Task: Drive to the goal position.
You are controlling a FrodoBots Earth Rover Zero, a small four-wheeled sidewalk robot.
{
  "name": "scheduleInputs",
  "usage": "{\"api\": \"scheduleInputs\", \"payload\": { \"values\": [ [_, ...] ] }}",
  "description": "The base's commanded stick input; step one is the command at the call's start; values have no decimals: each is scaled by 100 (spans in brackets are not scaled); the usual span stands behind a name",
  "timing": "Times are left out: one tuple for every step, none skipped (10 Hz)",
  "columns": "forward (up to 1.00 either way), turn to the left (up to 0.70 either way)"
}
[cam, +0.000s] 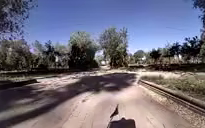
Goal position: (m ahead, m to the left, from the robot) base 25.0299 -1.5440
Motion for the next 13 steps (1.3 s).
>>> {"api": "scheduleInputs", "payload": {
  "values": [
    [100, 3],
    [100, 3],
    [100, 3],
    [100, 3],
    [100, 3],
    [100, 3],
    [100, 3],
    [100, 3],
    [100, 3],
    [100, 3],
    [100, 3],
    [100, 3],
    [100, 3]
  ]
}}
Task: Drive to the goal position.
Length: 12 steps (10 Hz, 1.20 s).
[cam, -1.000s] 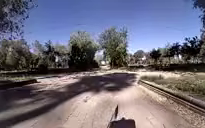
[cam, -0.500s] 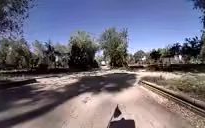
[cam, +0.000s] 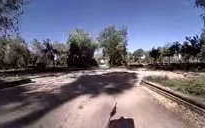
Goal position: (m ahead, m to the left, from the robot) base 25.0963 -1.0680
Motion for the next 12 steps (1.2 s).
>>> {"api": "scheduleInputs", "payload": {
  "values": [
    [100, 3],
    [100, 3],
    [100, 3],
    [100, 3],
    [100, 3],
    [100, 3],
    [100, 3],
    [100, 3],
    [100, 3],
    [100, 3],
    [100, 3],
    [100, 3]
  ]
}}
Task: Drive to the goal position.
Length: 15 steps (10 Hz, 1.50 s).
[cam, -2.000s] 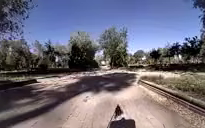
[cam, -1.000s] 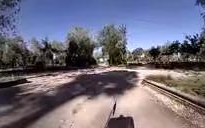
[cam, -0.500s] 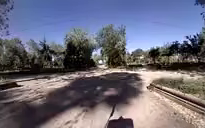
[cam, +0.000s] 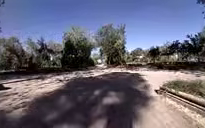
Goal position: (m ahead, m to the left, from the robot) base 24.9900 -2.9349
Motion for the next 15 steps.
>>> {"api": "scheduleInputs", "payload": {
  "values": [
    [100, 3],
    [100, 3],
    [100, 3],
    [100, 23],
    [100, 43],
    [100, 43],
    [100, 39],
    [100, 20],
    [100, 3],
    [100, 3],
    [100, 3],
    [100, 3],
    [100, 3],
    [100, 3],
    [100, 3]
  ]
}}
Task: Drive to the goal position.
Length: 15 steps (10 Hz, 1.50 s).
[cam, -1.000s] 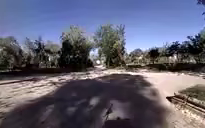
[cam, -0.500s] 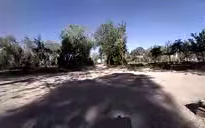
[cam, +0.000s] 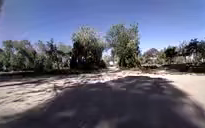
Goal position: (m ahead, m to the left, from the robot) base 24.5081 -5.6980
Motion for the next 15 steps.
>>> {"api": "scheduleInputs", "payload": {
  "values": [
    [100, 3],
    [100, 3],
    [100, 3],
    [100, 3],
    [100, 3],
    [100, 3],
    [100, 3],
    [100, 3],
    [100, 3],
    [100, 3],
    [100, -7],
    [100, -18],
    [100, -28],
    [100, -30],
    [100, 3]
  ]
}}
